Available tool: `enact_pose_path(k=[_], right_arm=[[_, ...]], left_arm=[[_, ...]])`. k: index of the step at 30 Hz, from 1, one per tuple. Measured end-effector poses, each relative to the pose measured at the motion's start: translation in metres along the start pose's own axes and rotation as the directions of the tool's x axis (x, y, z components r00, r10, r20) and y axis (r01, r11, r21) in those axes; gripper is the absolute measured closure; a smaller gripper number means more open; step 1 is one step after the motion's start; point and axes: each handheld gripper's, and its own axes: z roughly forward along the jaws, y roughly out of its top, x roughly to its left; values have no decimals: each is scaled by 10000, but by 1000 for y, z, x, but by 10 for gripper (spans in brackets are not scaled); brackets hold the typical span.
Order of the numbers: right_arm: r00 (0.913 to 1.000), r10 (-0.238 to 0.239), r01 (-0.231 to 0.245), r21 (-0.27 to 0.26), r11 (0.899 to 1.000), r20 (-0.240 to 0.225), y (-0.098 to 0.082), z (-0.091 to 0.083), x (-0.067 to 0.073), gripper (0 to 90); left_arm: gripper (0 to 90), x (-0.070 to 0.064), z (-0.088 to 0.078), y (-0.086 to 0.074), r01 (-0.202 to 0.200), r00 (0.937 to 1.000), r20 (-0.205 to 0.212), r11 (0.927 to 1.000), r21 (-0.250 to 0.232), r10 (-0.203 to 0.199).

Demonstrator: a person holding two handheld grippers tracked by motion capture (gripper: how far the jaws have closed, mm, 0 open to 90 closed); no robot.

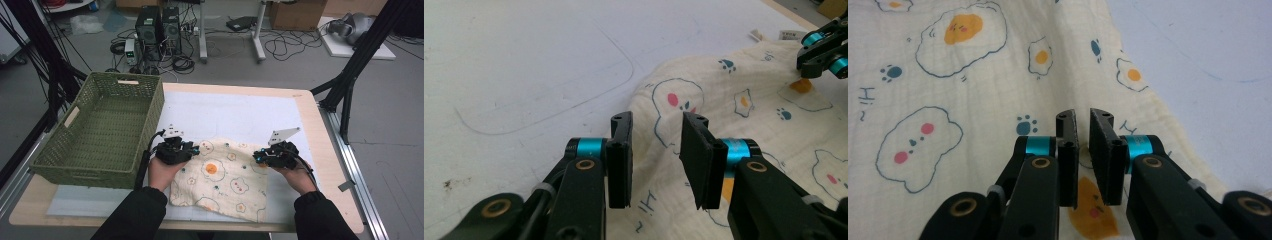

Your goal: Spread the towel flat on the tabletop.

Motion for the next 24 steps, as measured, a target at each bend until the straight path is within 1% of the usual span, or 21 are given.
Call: enact_pose_path(k=[3,5,7,9,11,12,13,15,16,17,18,19,21,24], right_arm=[[10000,67,-67,-16,10000,-4,0,0,0,788],[9999,115,-115,-74,9999,-31,0,-1,0,753],[9998,212,-212,-96,9997,9,-1,-2,1,704],[9996,266,-267,-76,9996,-119,-2,-3,1,673],[9990,340,-342,-87,9994,-296,-4,-2,3,642],[9992,285,-286,-38,9996,-293,-5,-1,5,637],[9993,240,-237,103,9997,-292,-6,1,5,634],[9991,229,-219,292,9993,-345,-7,3,6,633],[9990,251,-240,309,9992,-370,-7,4,7,642],[9990,201,-186,384,9991,-395,-7,5,7,646],[9992,132,-117,421,9990,-367,-6,7,8,654],[9992,123,-103,521,9986,-382,-6,8,8,672],[9992,84,-59,636,9980,-395,-6,10,9,691],[9991,-1,33,771,9970,-413,-7,13,9,774]], left_arm=[[646,0,0,0,-37,10000,-2,10000,48,37],[645,1,0,0,-47,10000,-13,10000,3,47],[642,2,1,-1,-34,10000,-52,10000,87,35],[640,2,2,-1,4,10000,-76,9999,156,-3],[640,3,5,-2,-105,9999,-111,9991,400,110],[645,3,6,-3,-129,9998,-113,9987,502,135],[678,3,7,-3,-166,9998,-55,9982,579,169],[717,3,9,-4,-243,9997,-10,9964,806,245],[779,2,10,-5,-367,9993,38,9955,874,365],[815,1,10,-5,-433,9991,28,9950,905,432],[829,0,10,-5,-527,9986,45,9942,942,525],[856,-1,9,-5,-516,9987,38,9952,835,514],[866,-1,8,-4,-526,9986,65,9956,772,522],[870,-5,5,-3,-680,9977,7,9957,630,681]])
